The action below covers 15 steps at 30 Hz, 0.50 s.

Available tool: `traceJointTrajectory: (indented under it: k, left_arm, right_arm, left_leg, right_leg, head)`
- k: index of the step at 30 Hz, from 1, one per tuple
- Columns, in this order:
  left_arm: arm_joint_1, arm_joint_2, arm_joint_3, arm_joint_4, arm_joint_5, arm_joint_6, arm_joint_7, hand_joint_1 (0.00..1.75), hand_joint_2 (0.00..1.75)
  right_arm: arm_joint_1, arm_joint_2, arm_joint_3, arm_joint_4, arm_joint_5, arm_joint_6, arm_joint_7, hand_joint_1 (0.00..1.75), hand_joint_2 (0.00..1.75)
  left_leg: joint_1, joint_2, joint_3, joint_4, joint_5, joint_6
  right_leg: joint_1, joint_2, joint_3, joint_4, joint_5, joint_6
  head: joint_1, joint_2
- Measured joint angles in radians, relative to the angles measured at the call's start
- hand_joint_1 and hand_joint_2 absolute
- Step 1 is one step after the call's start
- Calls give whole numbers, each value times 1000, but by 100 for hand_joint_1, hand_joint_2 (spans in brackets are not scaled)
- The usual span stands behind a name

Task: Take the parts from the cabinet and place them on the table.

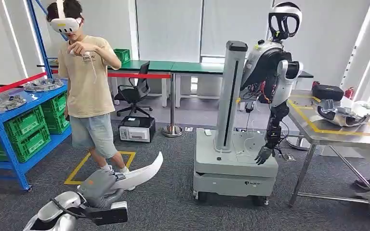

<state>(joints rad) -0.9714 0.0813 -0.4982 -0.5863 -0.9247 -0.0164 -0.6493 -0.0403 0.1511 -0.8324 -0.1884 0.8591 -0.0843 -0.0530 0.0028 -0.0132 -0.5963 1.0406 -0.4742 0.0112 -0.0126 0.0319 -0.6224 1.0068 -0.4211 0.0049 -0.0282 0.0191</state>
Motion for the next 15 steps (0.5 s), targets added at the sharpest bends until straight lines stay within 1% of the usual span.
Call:
traceJointTrajectory:
  k: [2, 3, 4, 5, 6, 7, 8, 9, 10, 11, 12, 13, 14, 15]
  left_arm:
    - [0, 0, 0, 0, 0, -2, 0, 175, 175]
    - [0, 0, 0, 0, 0, -2, 0, 175, 175]
    - [0, 0, 0, 0, 0, -3, 0, 175, 175]
    - [0, 0, 0, 0, 1, -3, 0, 175, 175]
    - [0, 0, 0, -1, 1, -3, 0, 175, 175]
    - [0, 0, 0, -4, 2, -3, 0, 175, 175]
    - [0, 0, 0, -10, 2, -3, 0, 175, 175]
    - [-1, -2, 0, -11, 3, -3, 0, 175, 175]
    - [-5, -2, 0, -11, 3, -3, 0, 175, 175]
    - [-5, -2, 0, -11, 3, -4, 0, 175, 175]
    - [-3, -3, 0, -11, 3, -5, 0, 175, 175]
    - [0, -3, 0, -11, 3, -6, 0, 175, 175]
    - [3, -5, 0, -11, 4, -6, -1, 175, 175]
    - [5, -6, 0, -11, 6, -6, -1, 175, 175]
  right_arm:
    - [1, 0, 0, 0, 1, 0, 0, 0, 0]
    - [0, 0, 0, 0, 1, 0, 0, 0, 0]
    - [0, 0, 0, 0, 1, 0, 1, 0, 0]
    - [1, 1, 0, 0, 2, 0, 2, 0, 0]
    - [0, 4, 0, 0, 2, 0, 5, 0, 0]
    - [0, 4, 0, 0, 2, 0, 6, 0, 0]
    - [0, 4, 0, 0, 2, -1, 7, 0, 0]
    - [0, 4, 0, 0, 2, -2, 8, 0, 0]
    - [0, 4, 0, 0, 2, -2, 8, 0, 0]
    - [0, 4, 0, 0, 3, -3, 8, 0, 0]
    - [1, 5, 0, 0, 3, -4, 10, 0, 0]
    - [1, 5, 0, 0, 3, -5, 10, 0, 0]
    - [2, 5, 0, 0, 3, -6, 10, 0, 0]
    - [2, 5, 0, 0, 4, -8, 10, 0, 0]
  left_leg:
    - [-1, 0, -1, 0, 0, 1]
    - [-2, 0, -1, 0, 0, 2]
    - [-3, 0, -1, 1, 0, 3]
    - [-12, 0, -3, 9, -3, 8]
    - [-11, 0, -3, 5, -2, 18]
    - [-12, 2, -2, 1, 1, 21]
    - [-2, 5, 7, -19, 11, 28]
    - [1, 10, 15, -32, 18, 30]
    - [2, 13, 17, -36, 19, 33]
    - [2, 16, 17, -36, 20, 34]
    - [2, 19, 17, -36, 19, 35]
    - [2, 21, 16, -35, 18, 34]
    - [3, 22, 16, -34, 17, 32]
    - [5, 23, 16, -31, 14, 27]
  right_leg:
    - [-1, 0, 0, -2, 2, 5]
    - [-2, 0, 0, -2, 3, 9]
    - [-3, 0, 0, -3, 2, 17]
    - [-6, 0, 2, -11, 7, 29]
    - [-11, 1, 2, -11, 8, 42]
    - [-11, 2, 3, -16, 11, 47]
    - [-5, 2, 5, -19, 10, 51]
    - [-9, -8, -3, -4, 1, 48]
    - [-6, -18, -27, 45, -32, 47]
    - [-6, -18, -68, 132, -74, 48]
    - [-9, -19, -109, 217, -107, 49]
    - [-10, -19, -141, 278, -124, 51]
    - [-13, -19, -153, 298, -120, 53]
    - [-18, -22, -141, 269, -95, 55]
  head:
    - [0, 0]
    - [0, 0]
    - [0, 0]
    - [0, 0]
    - [0, 0]
    - [0, 0]
    - [1, 0]
    - [0, 0]
    - [1, 0]
    - [3, 0]
    - [2, 0]
    - [2, 0]
    - [2, 0]
    - [2, 0]
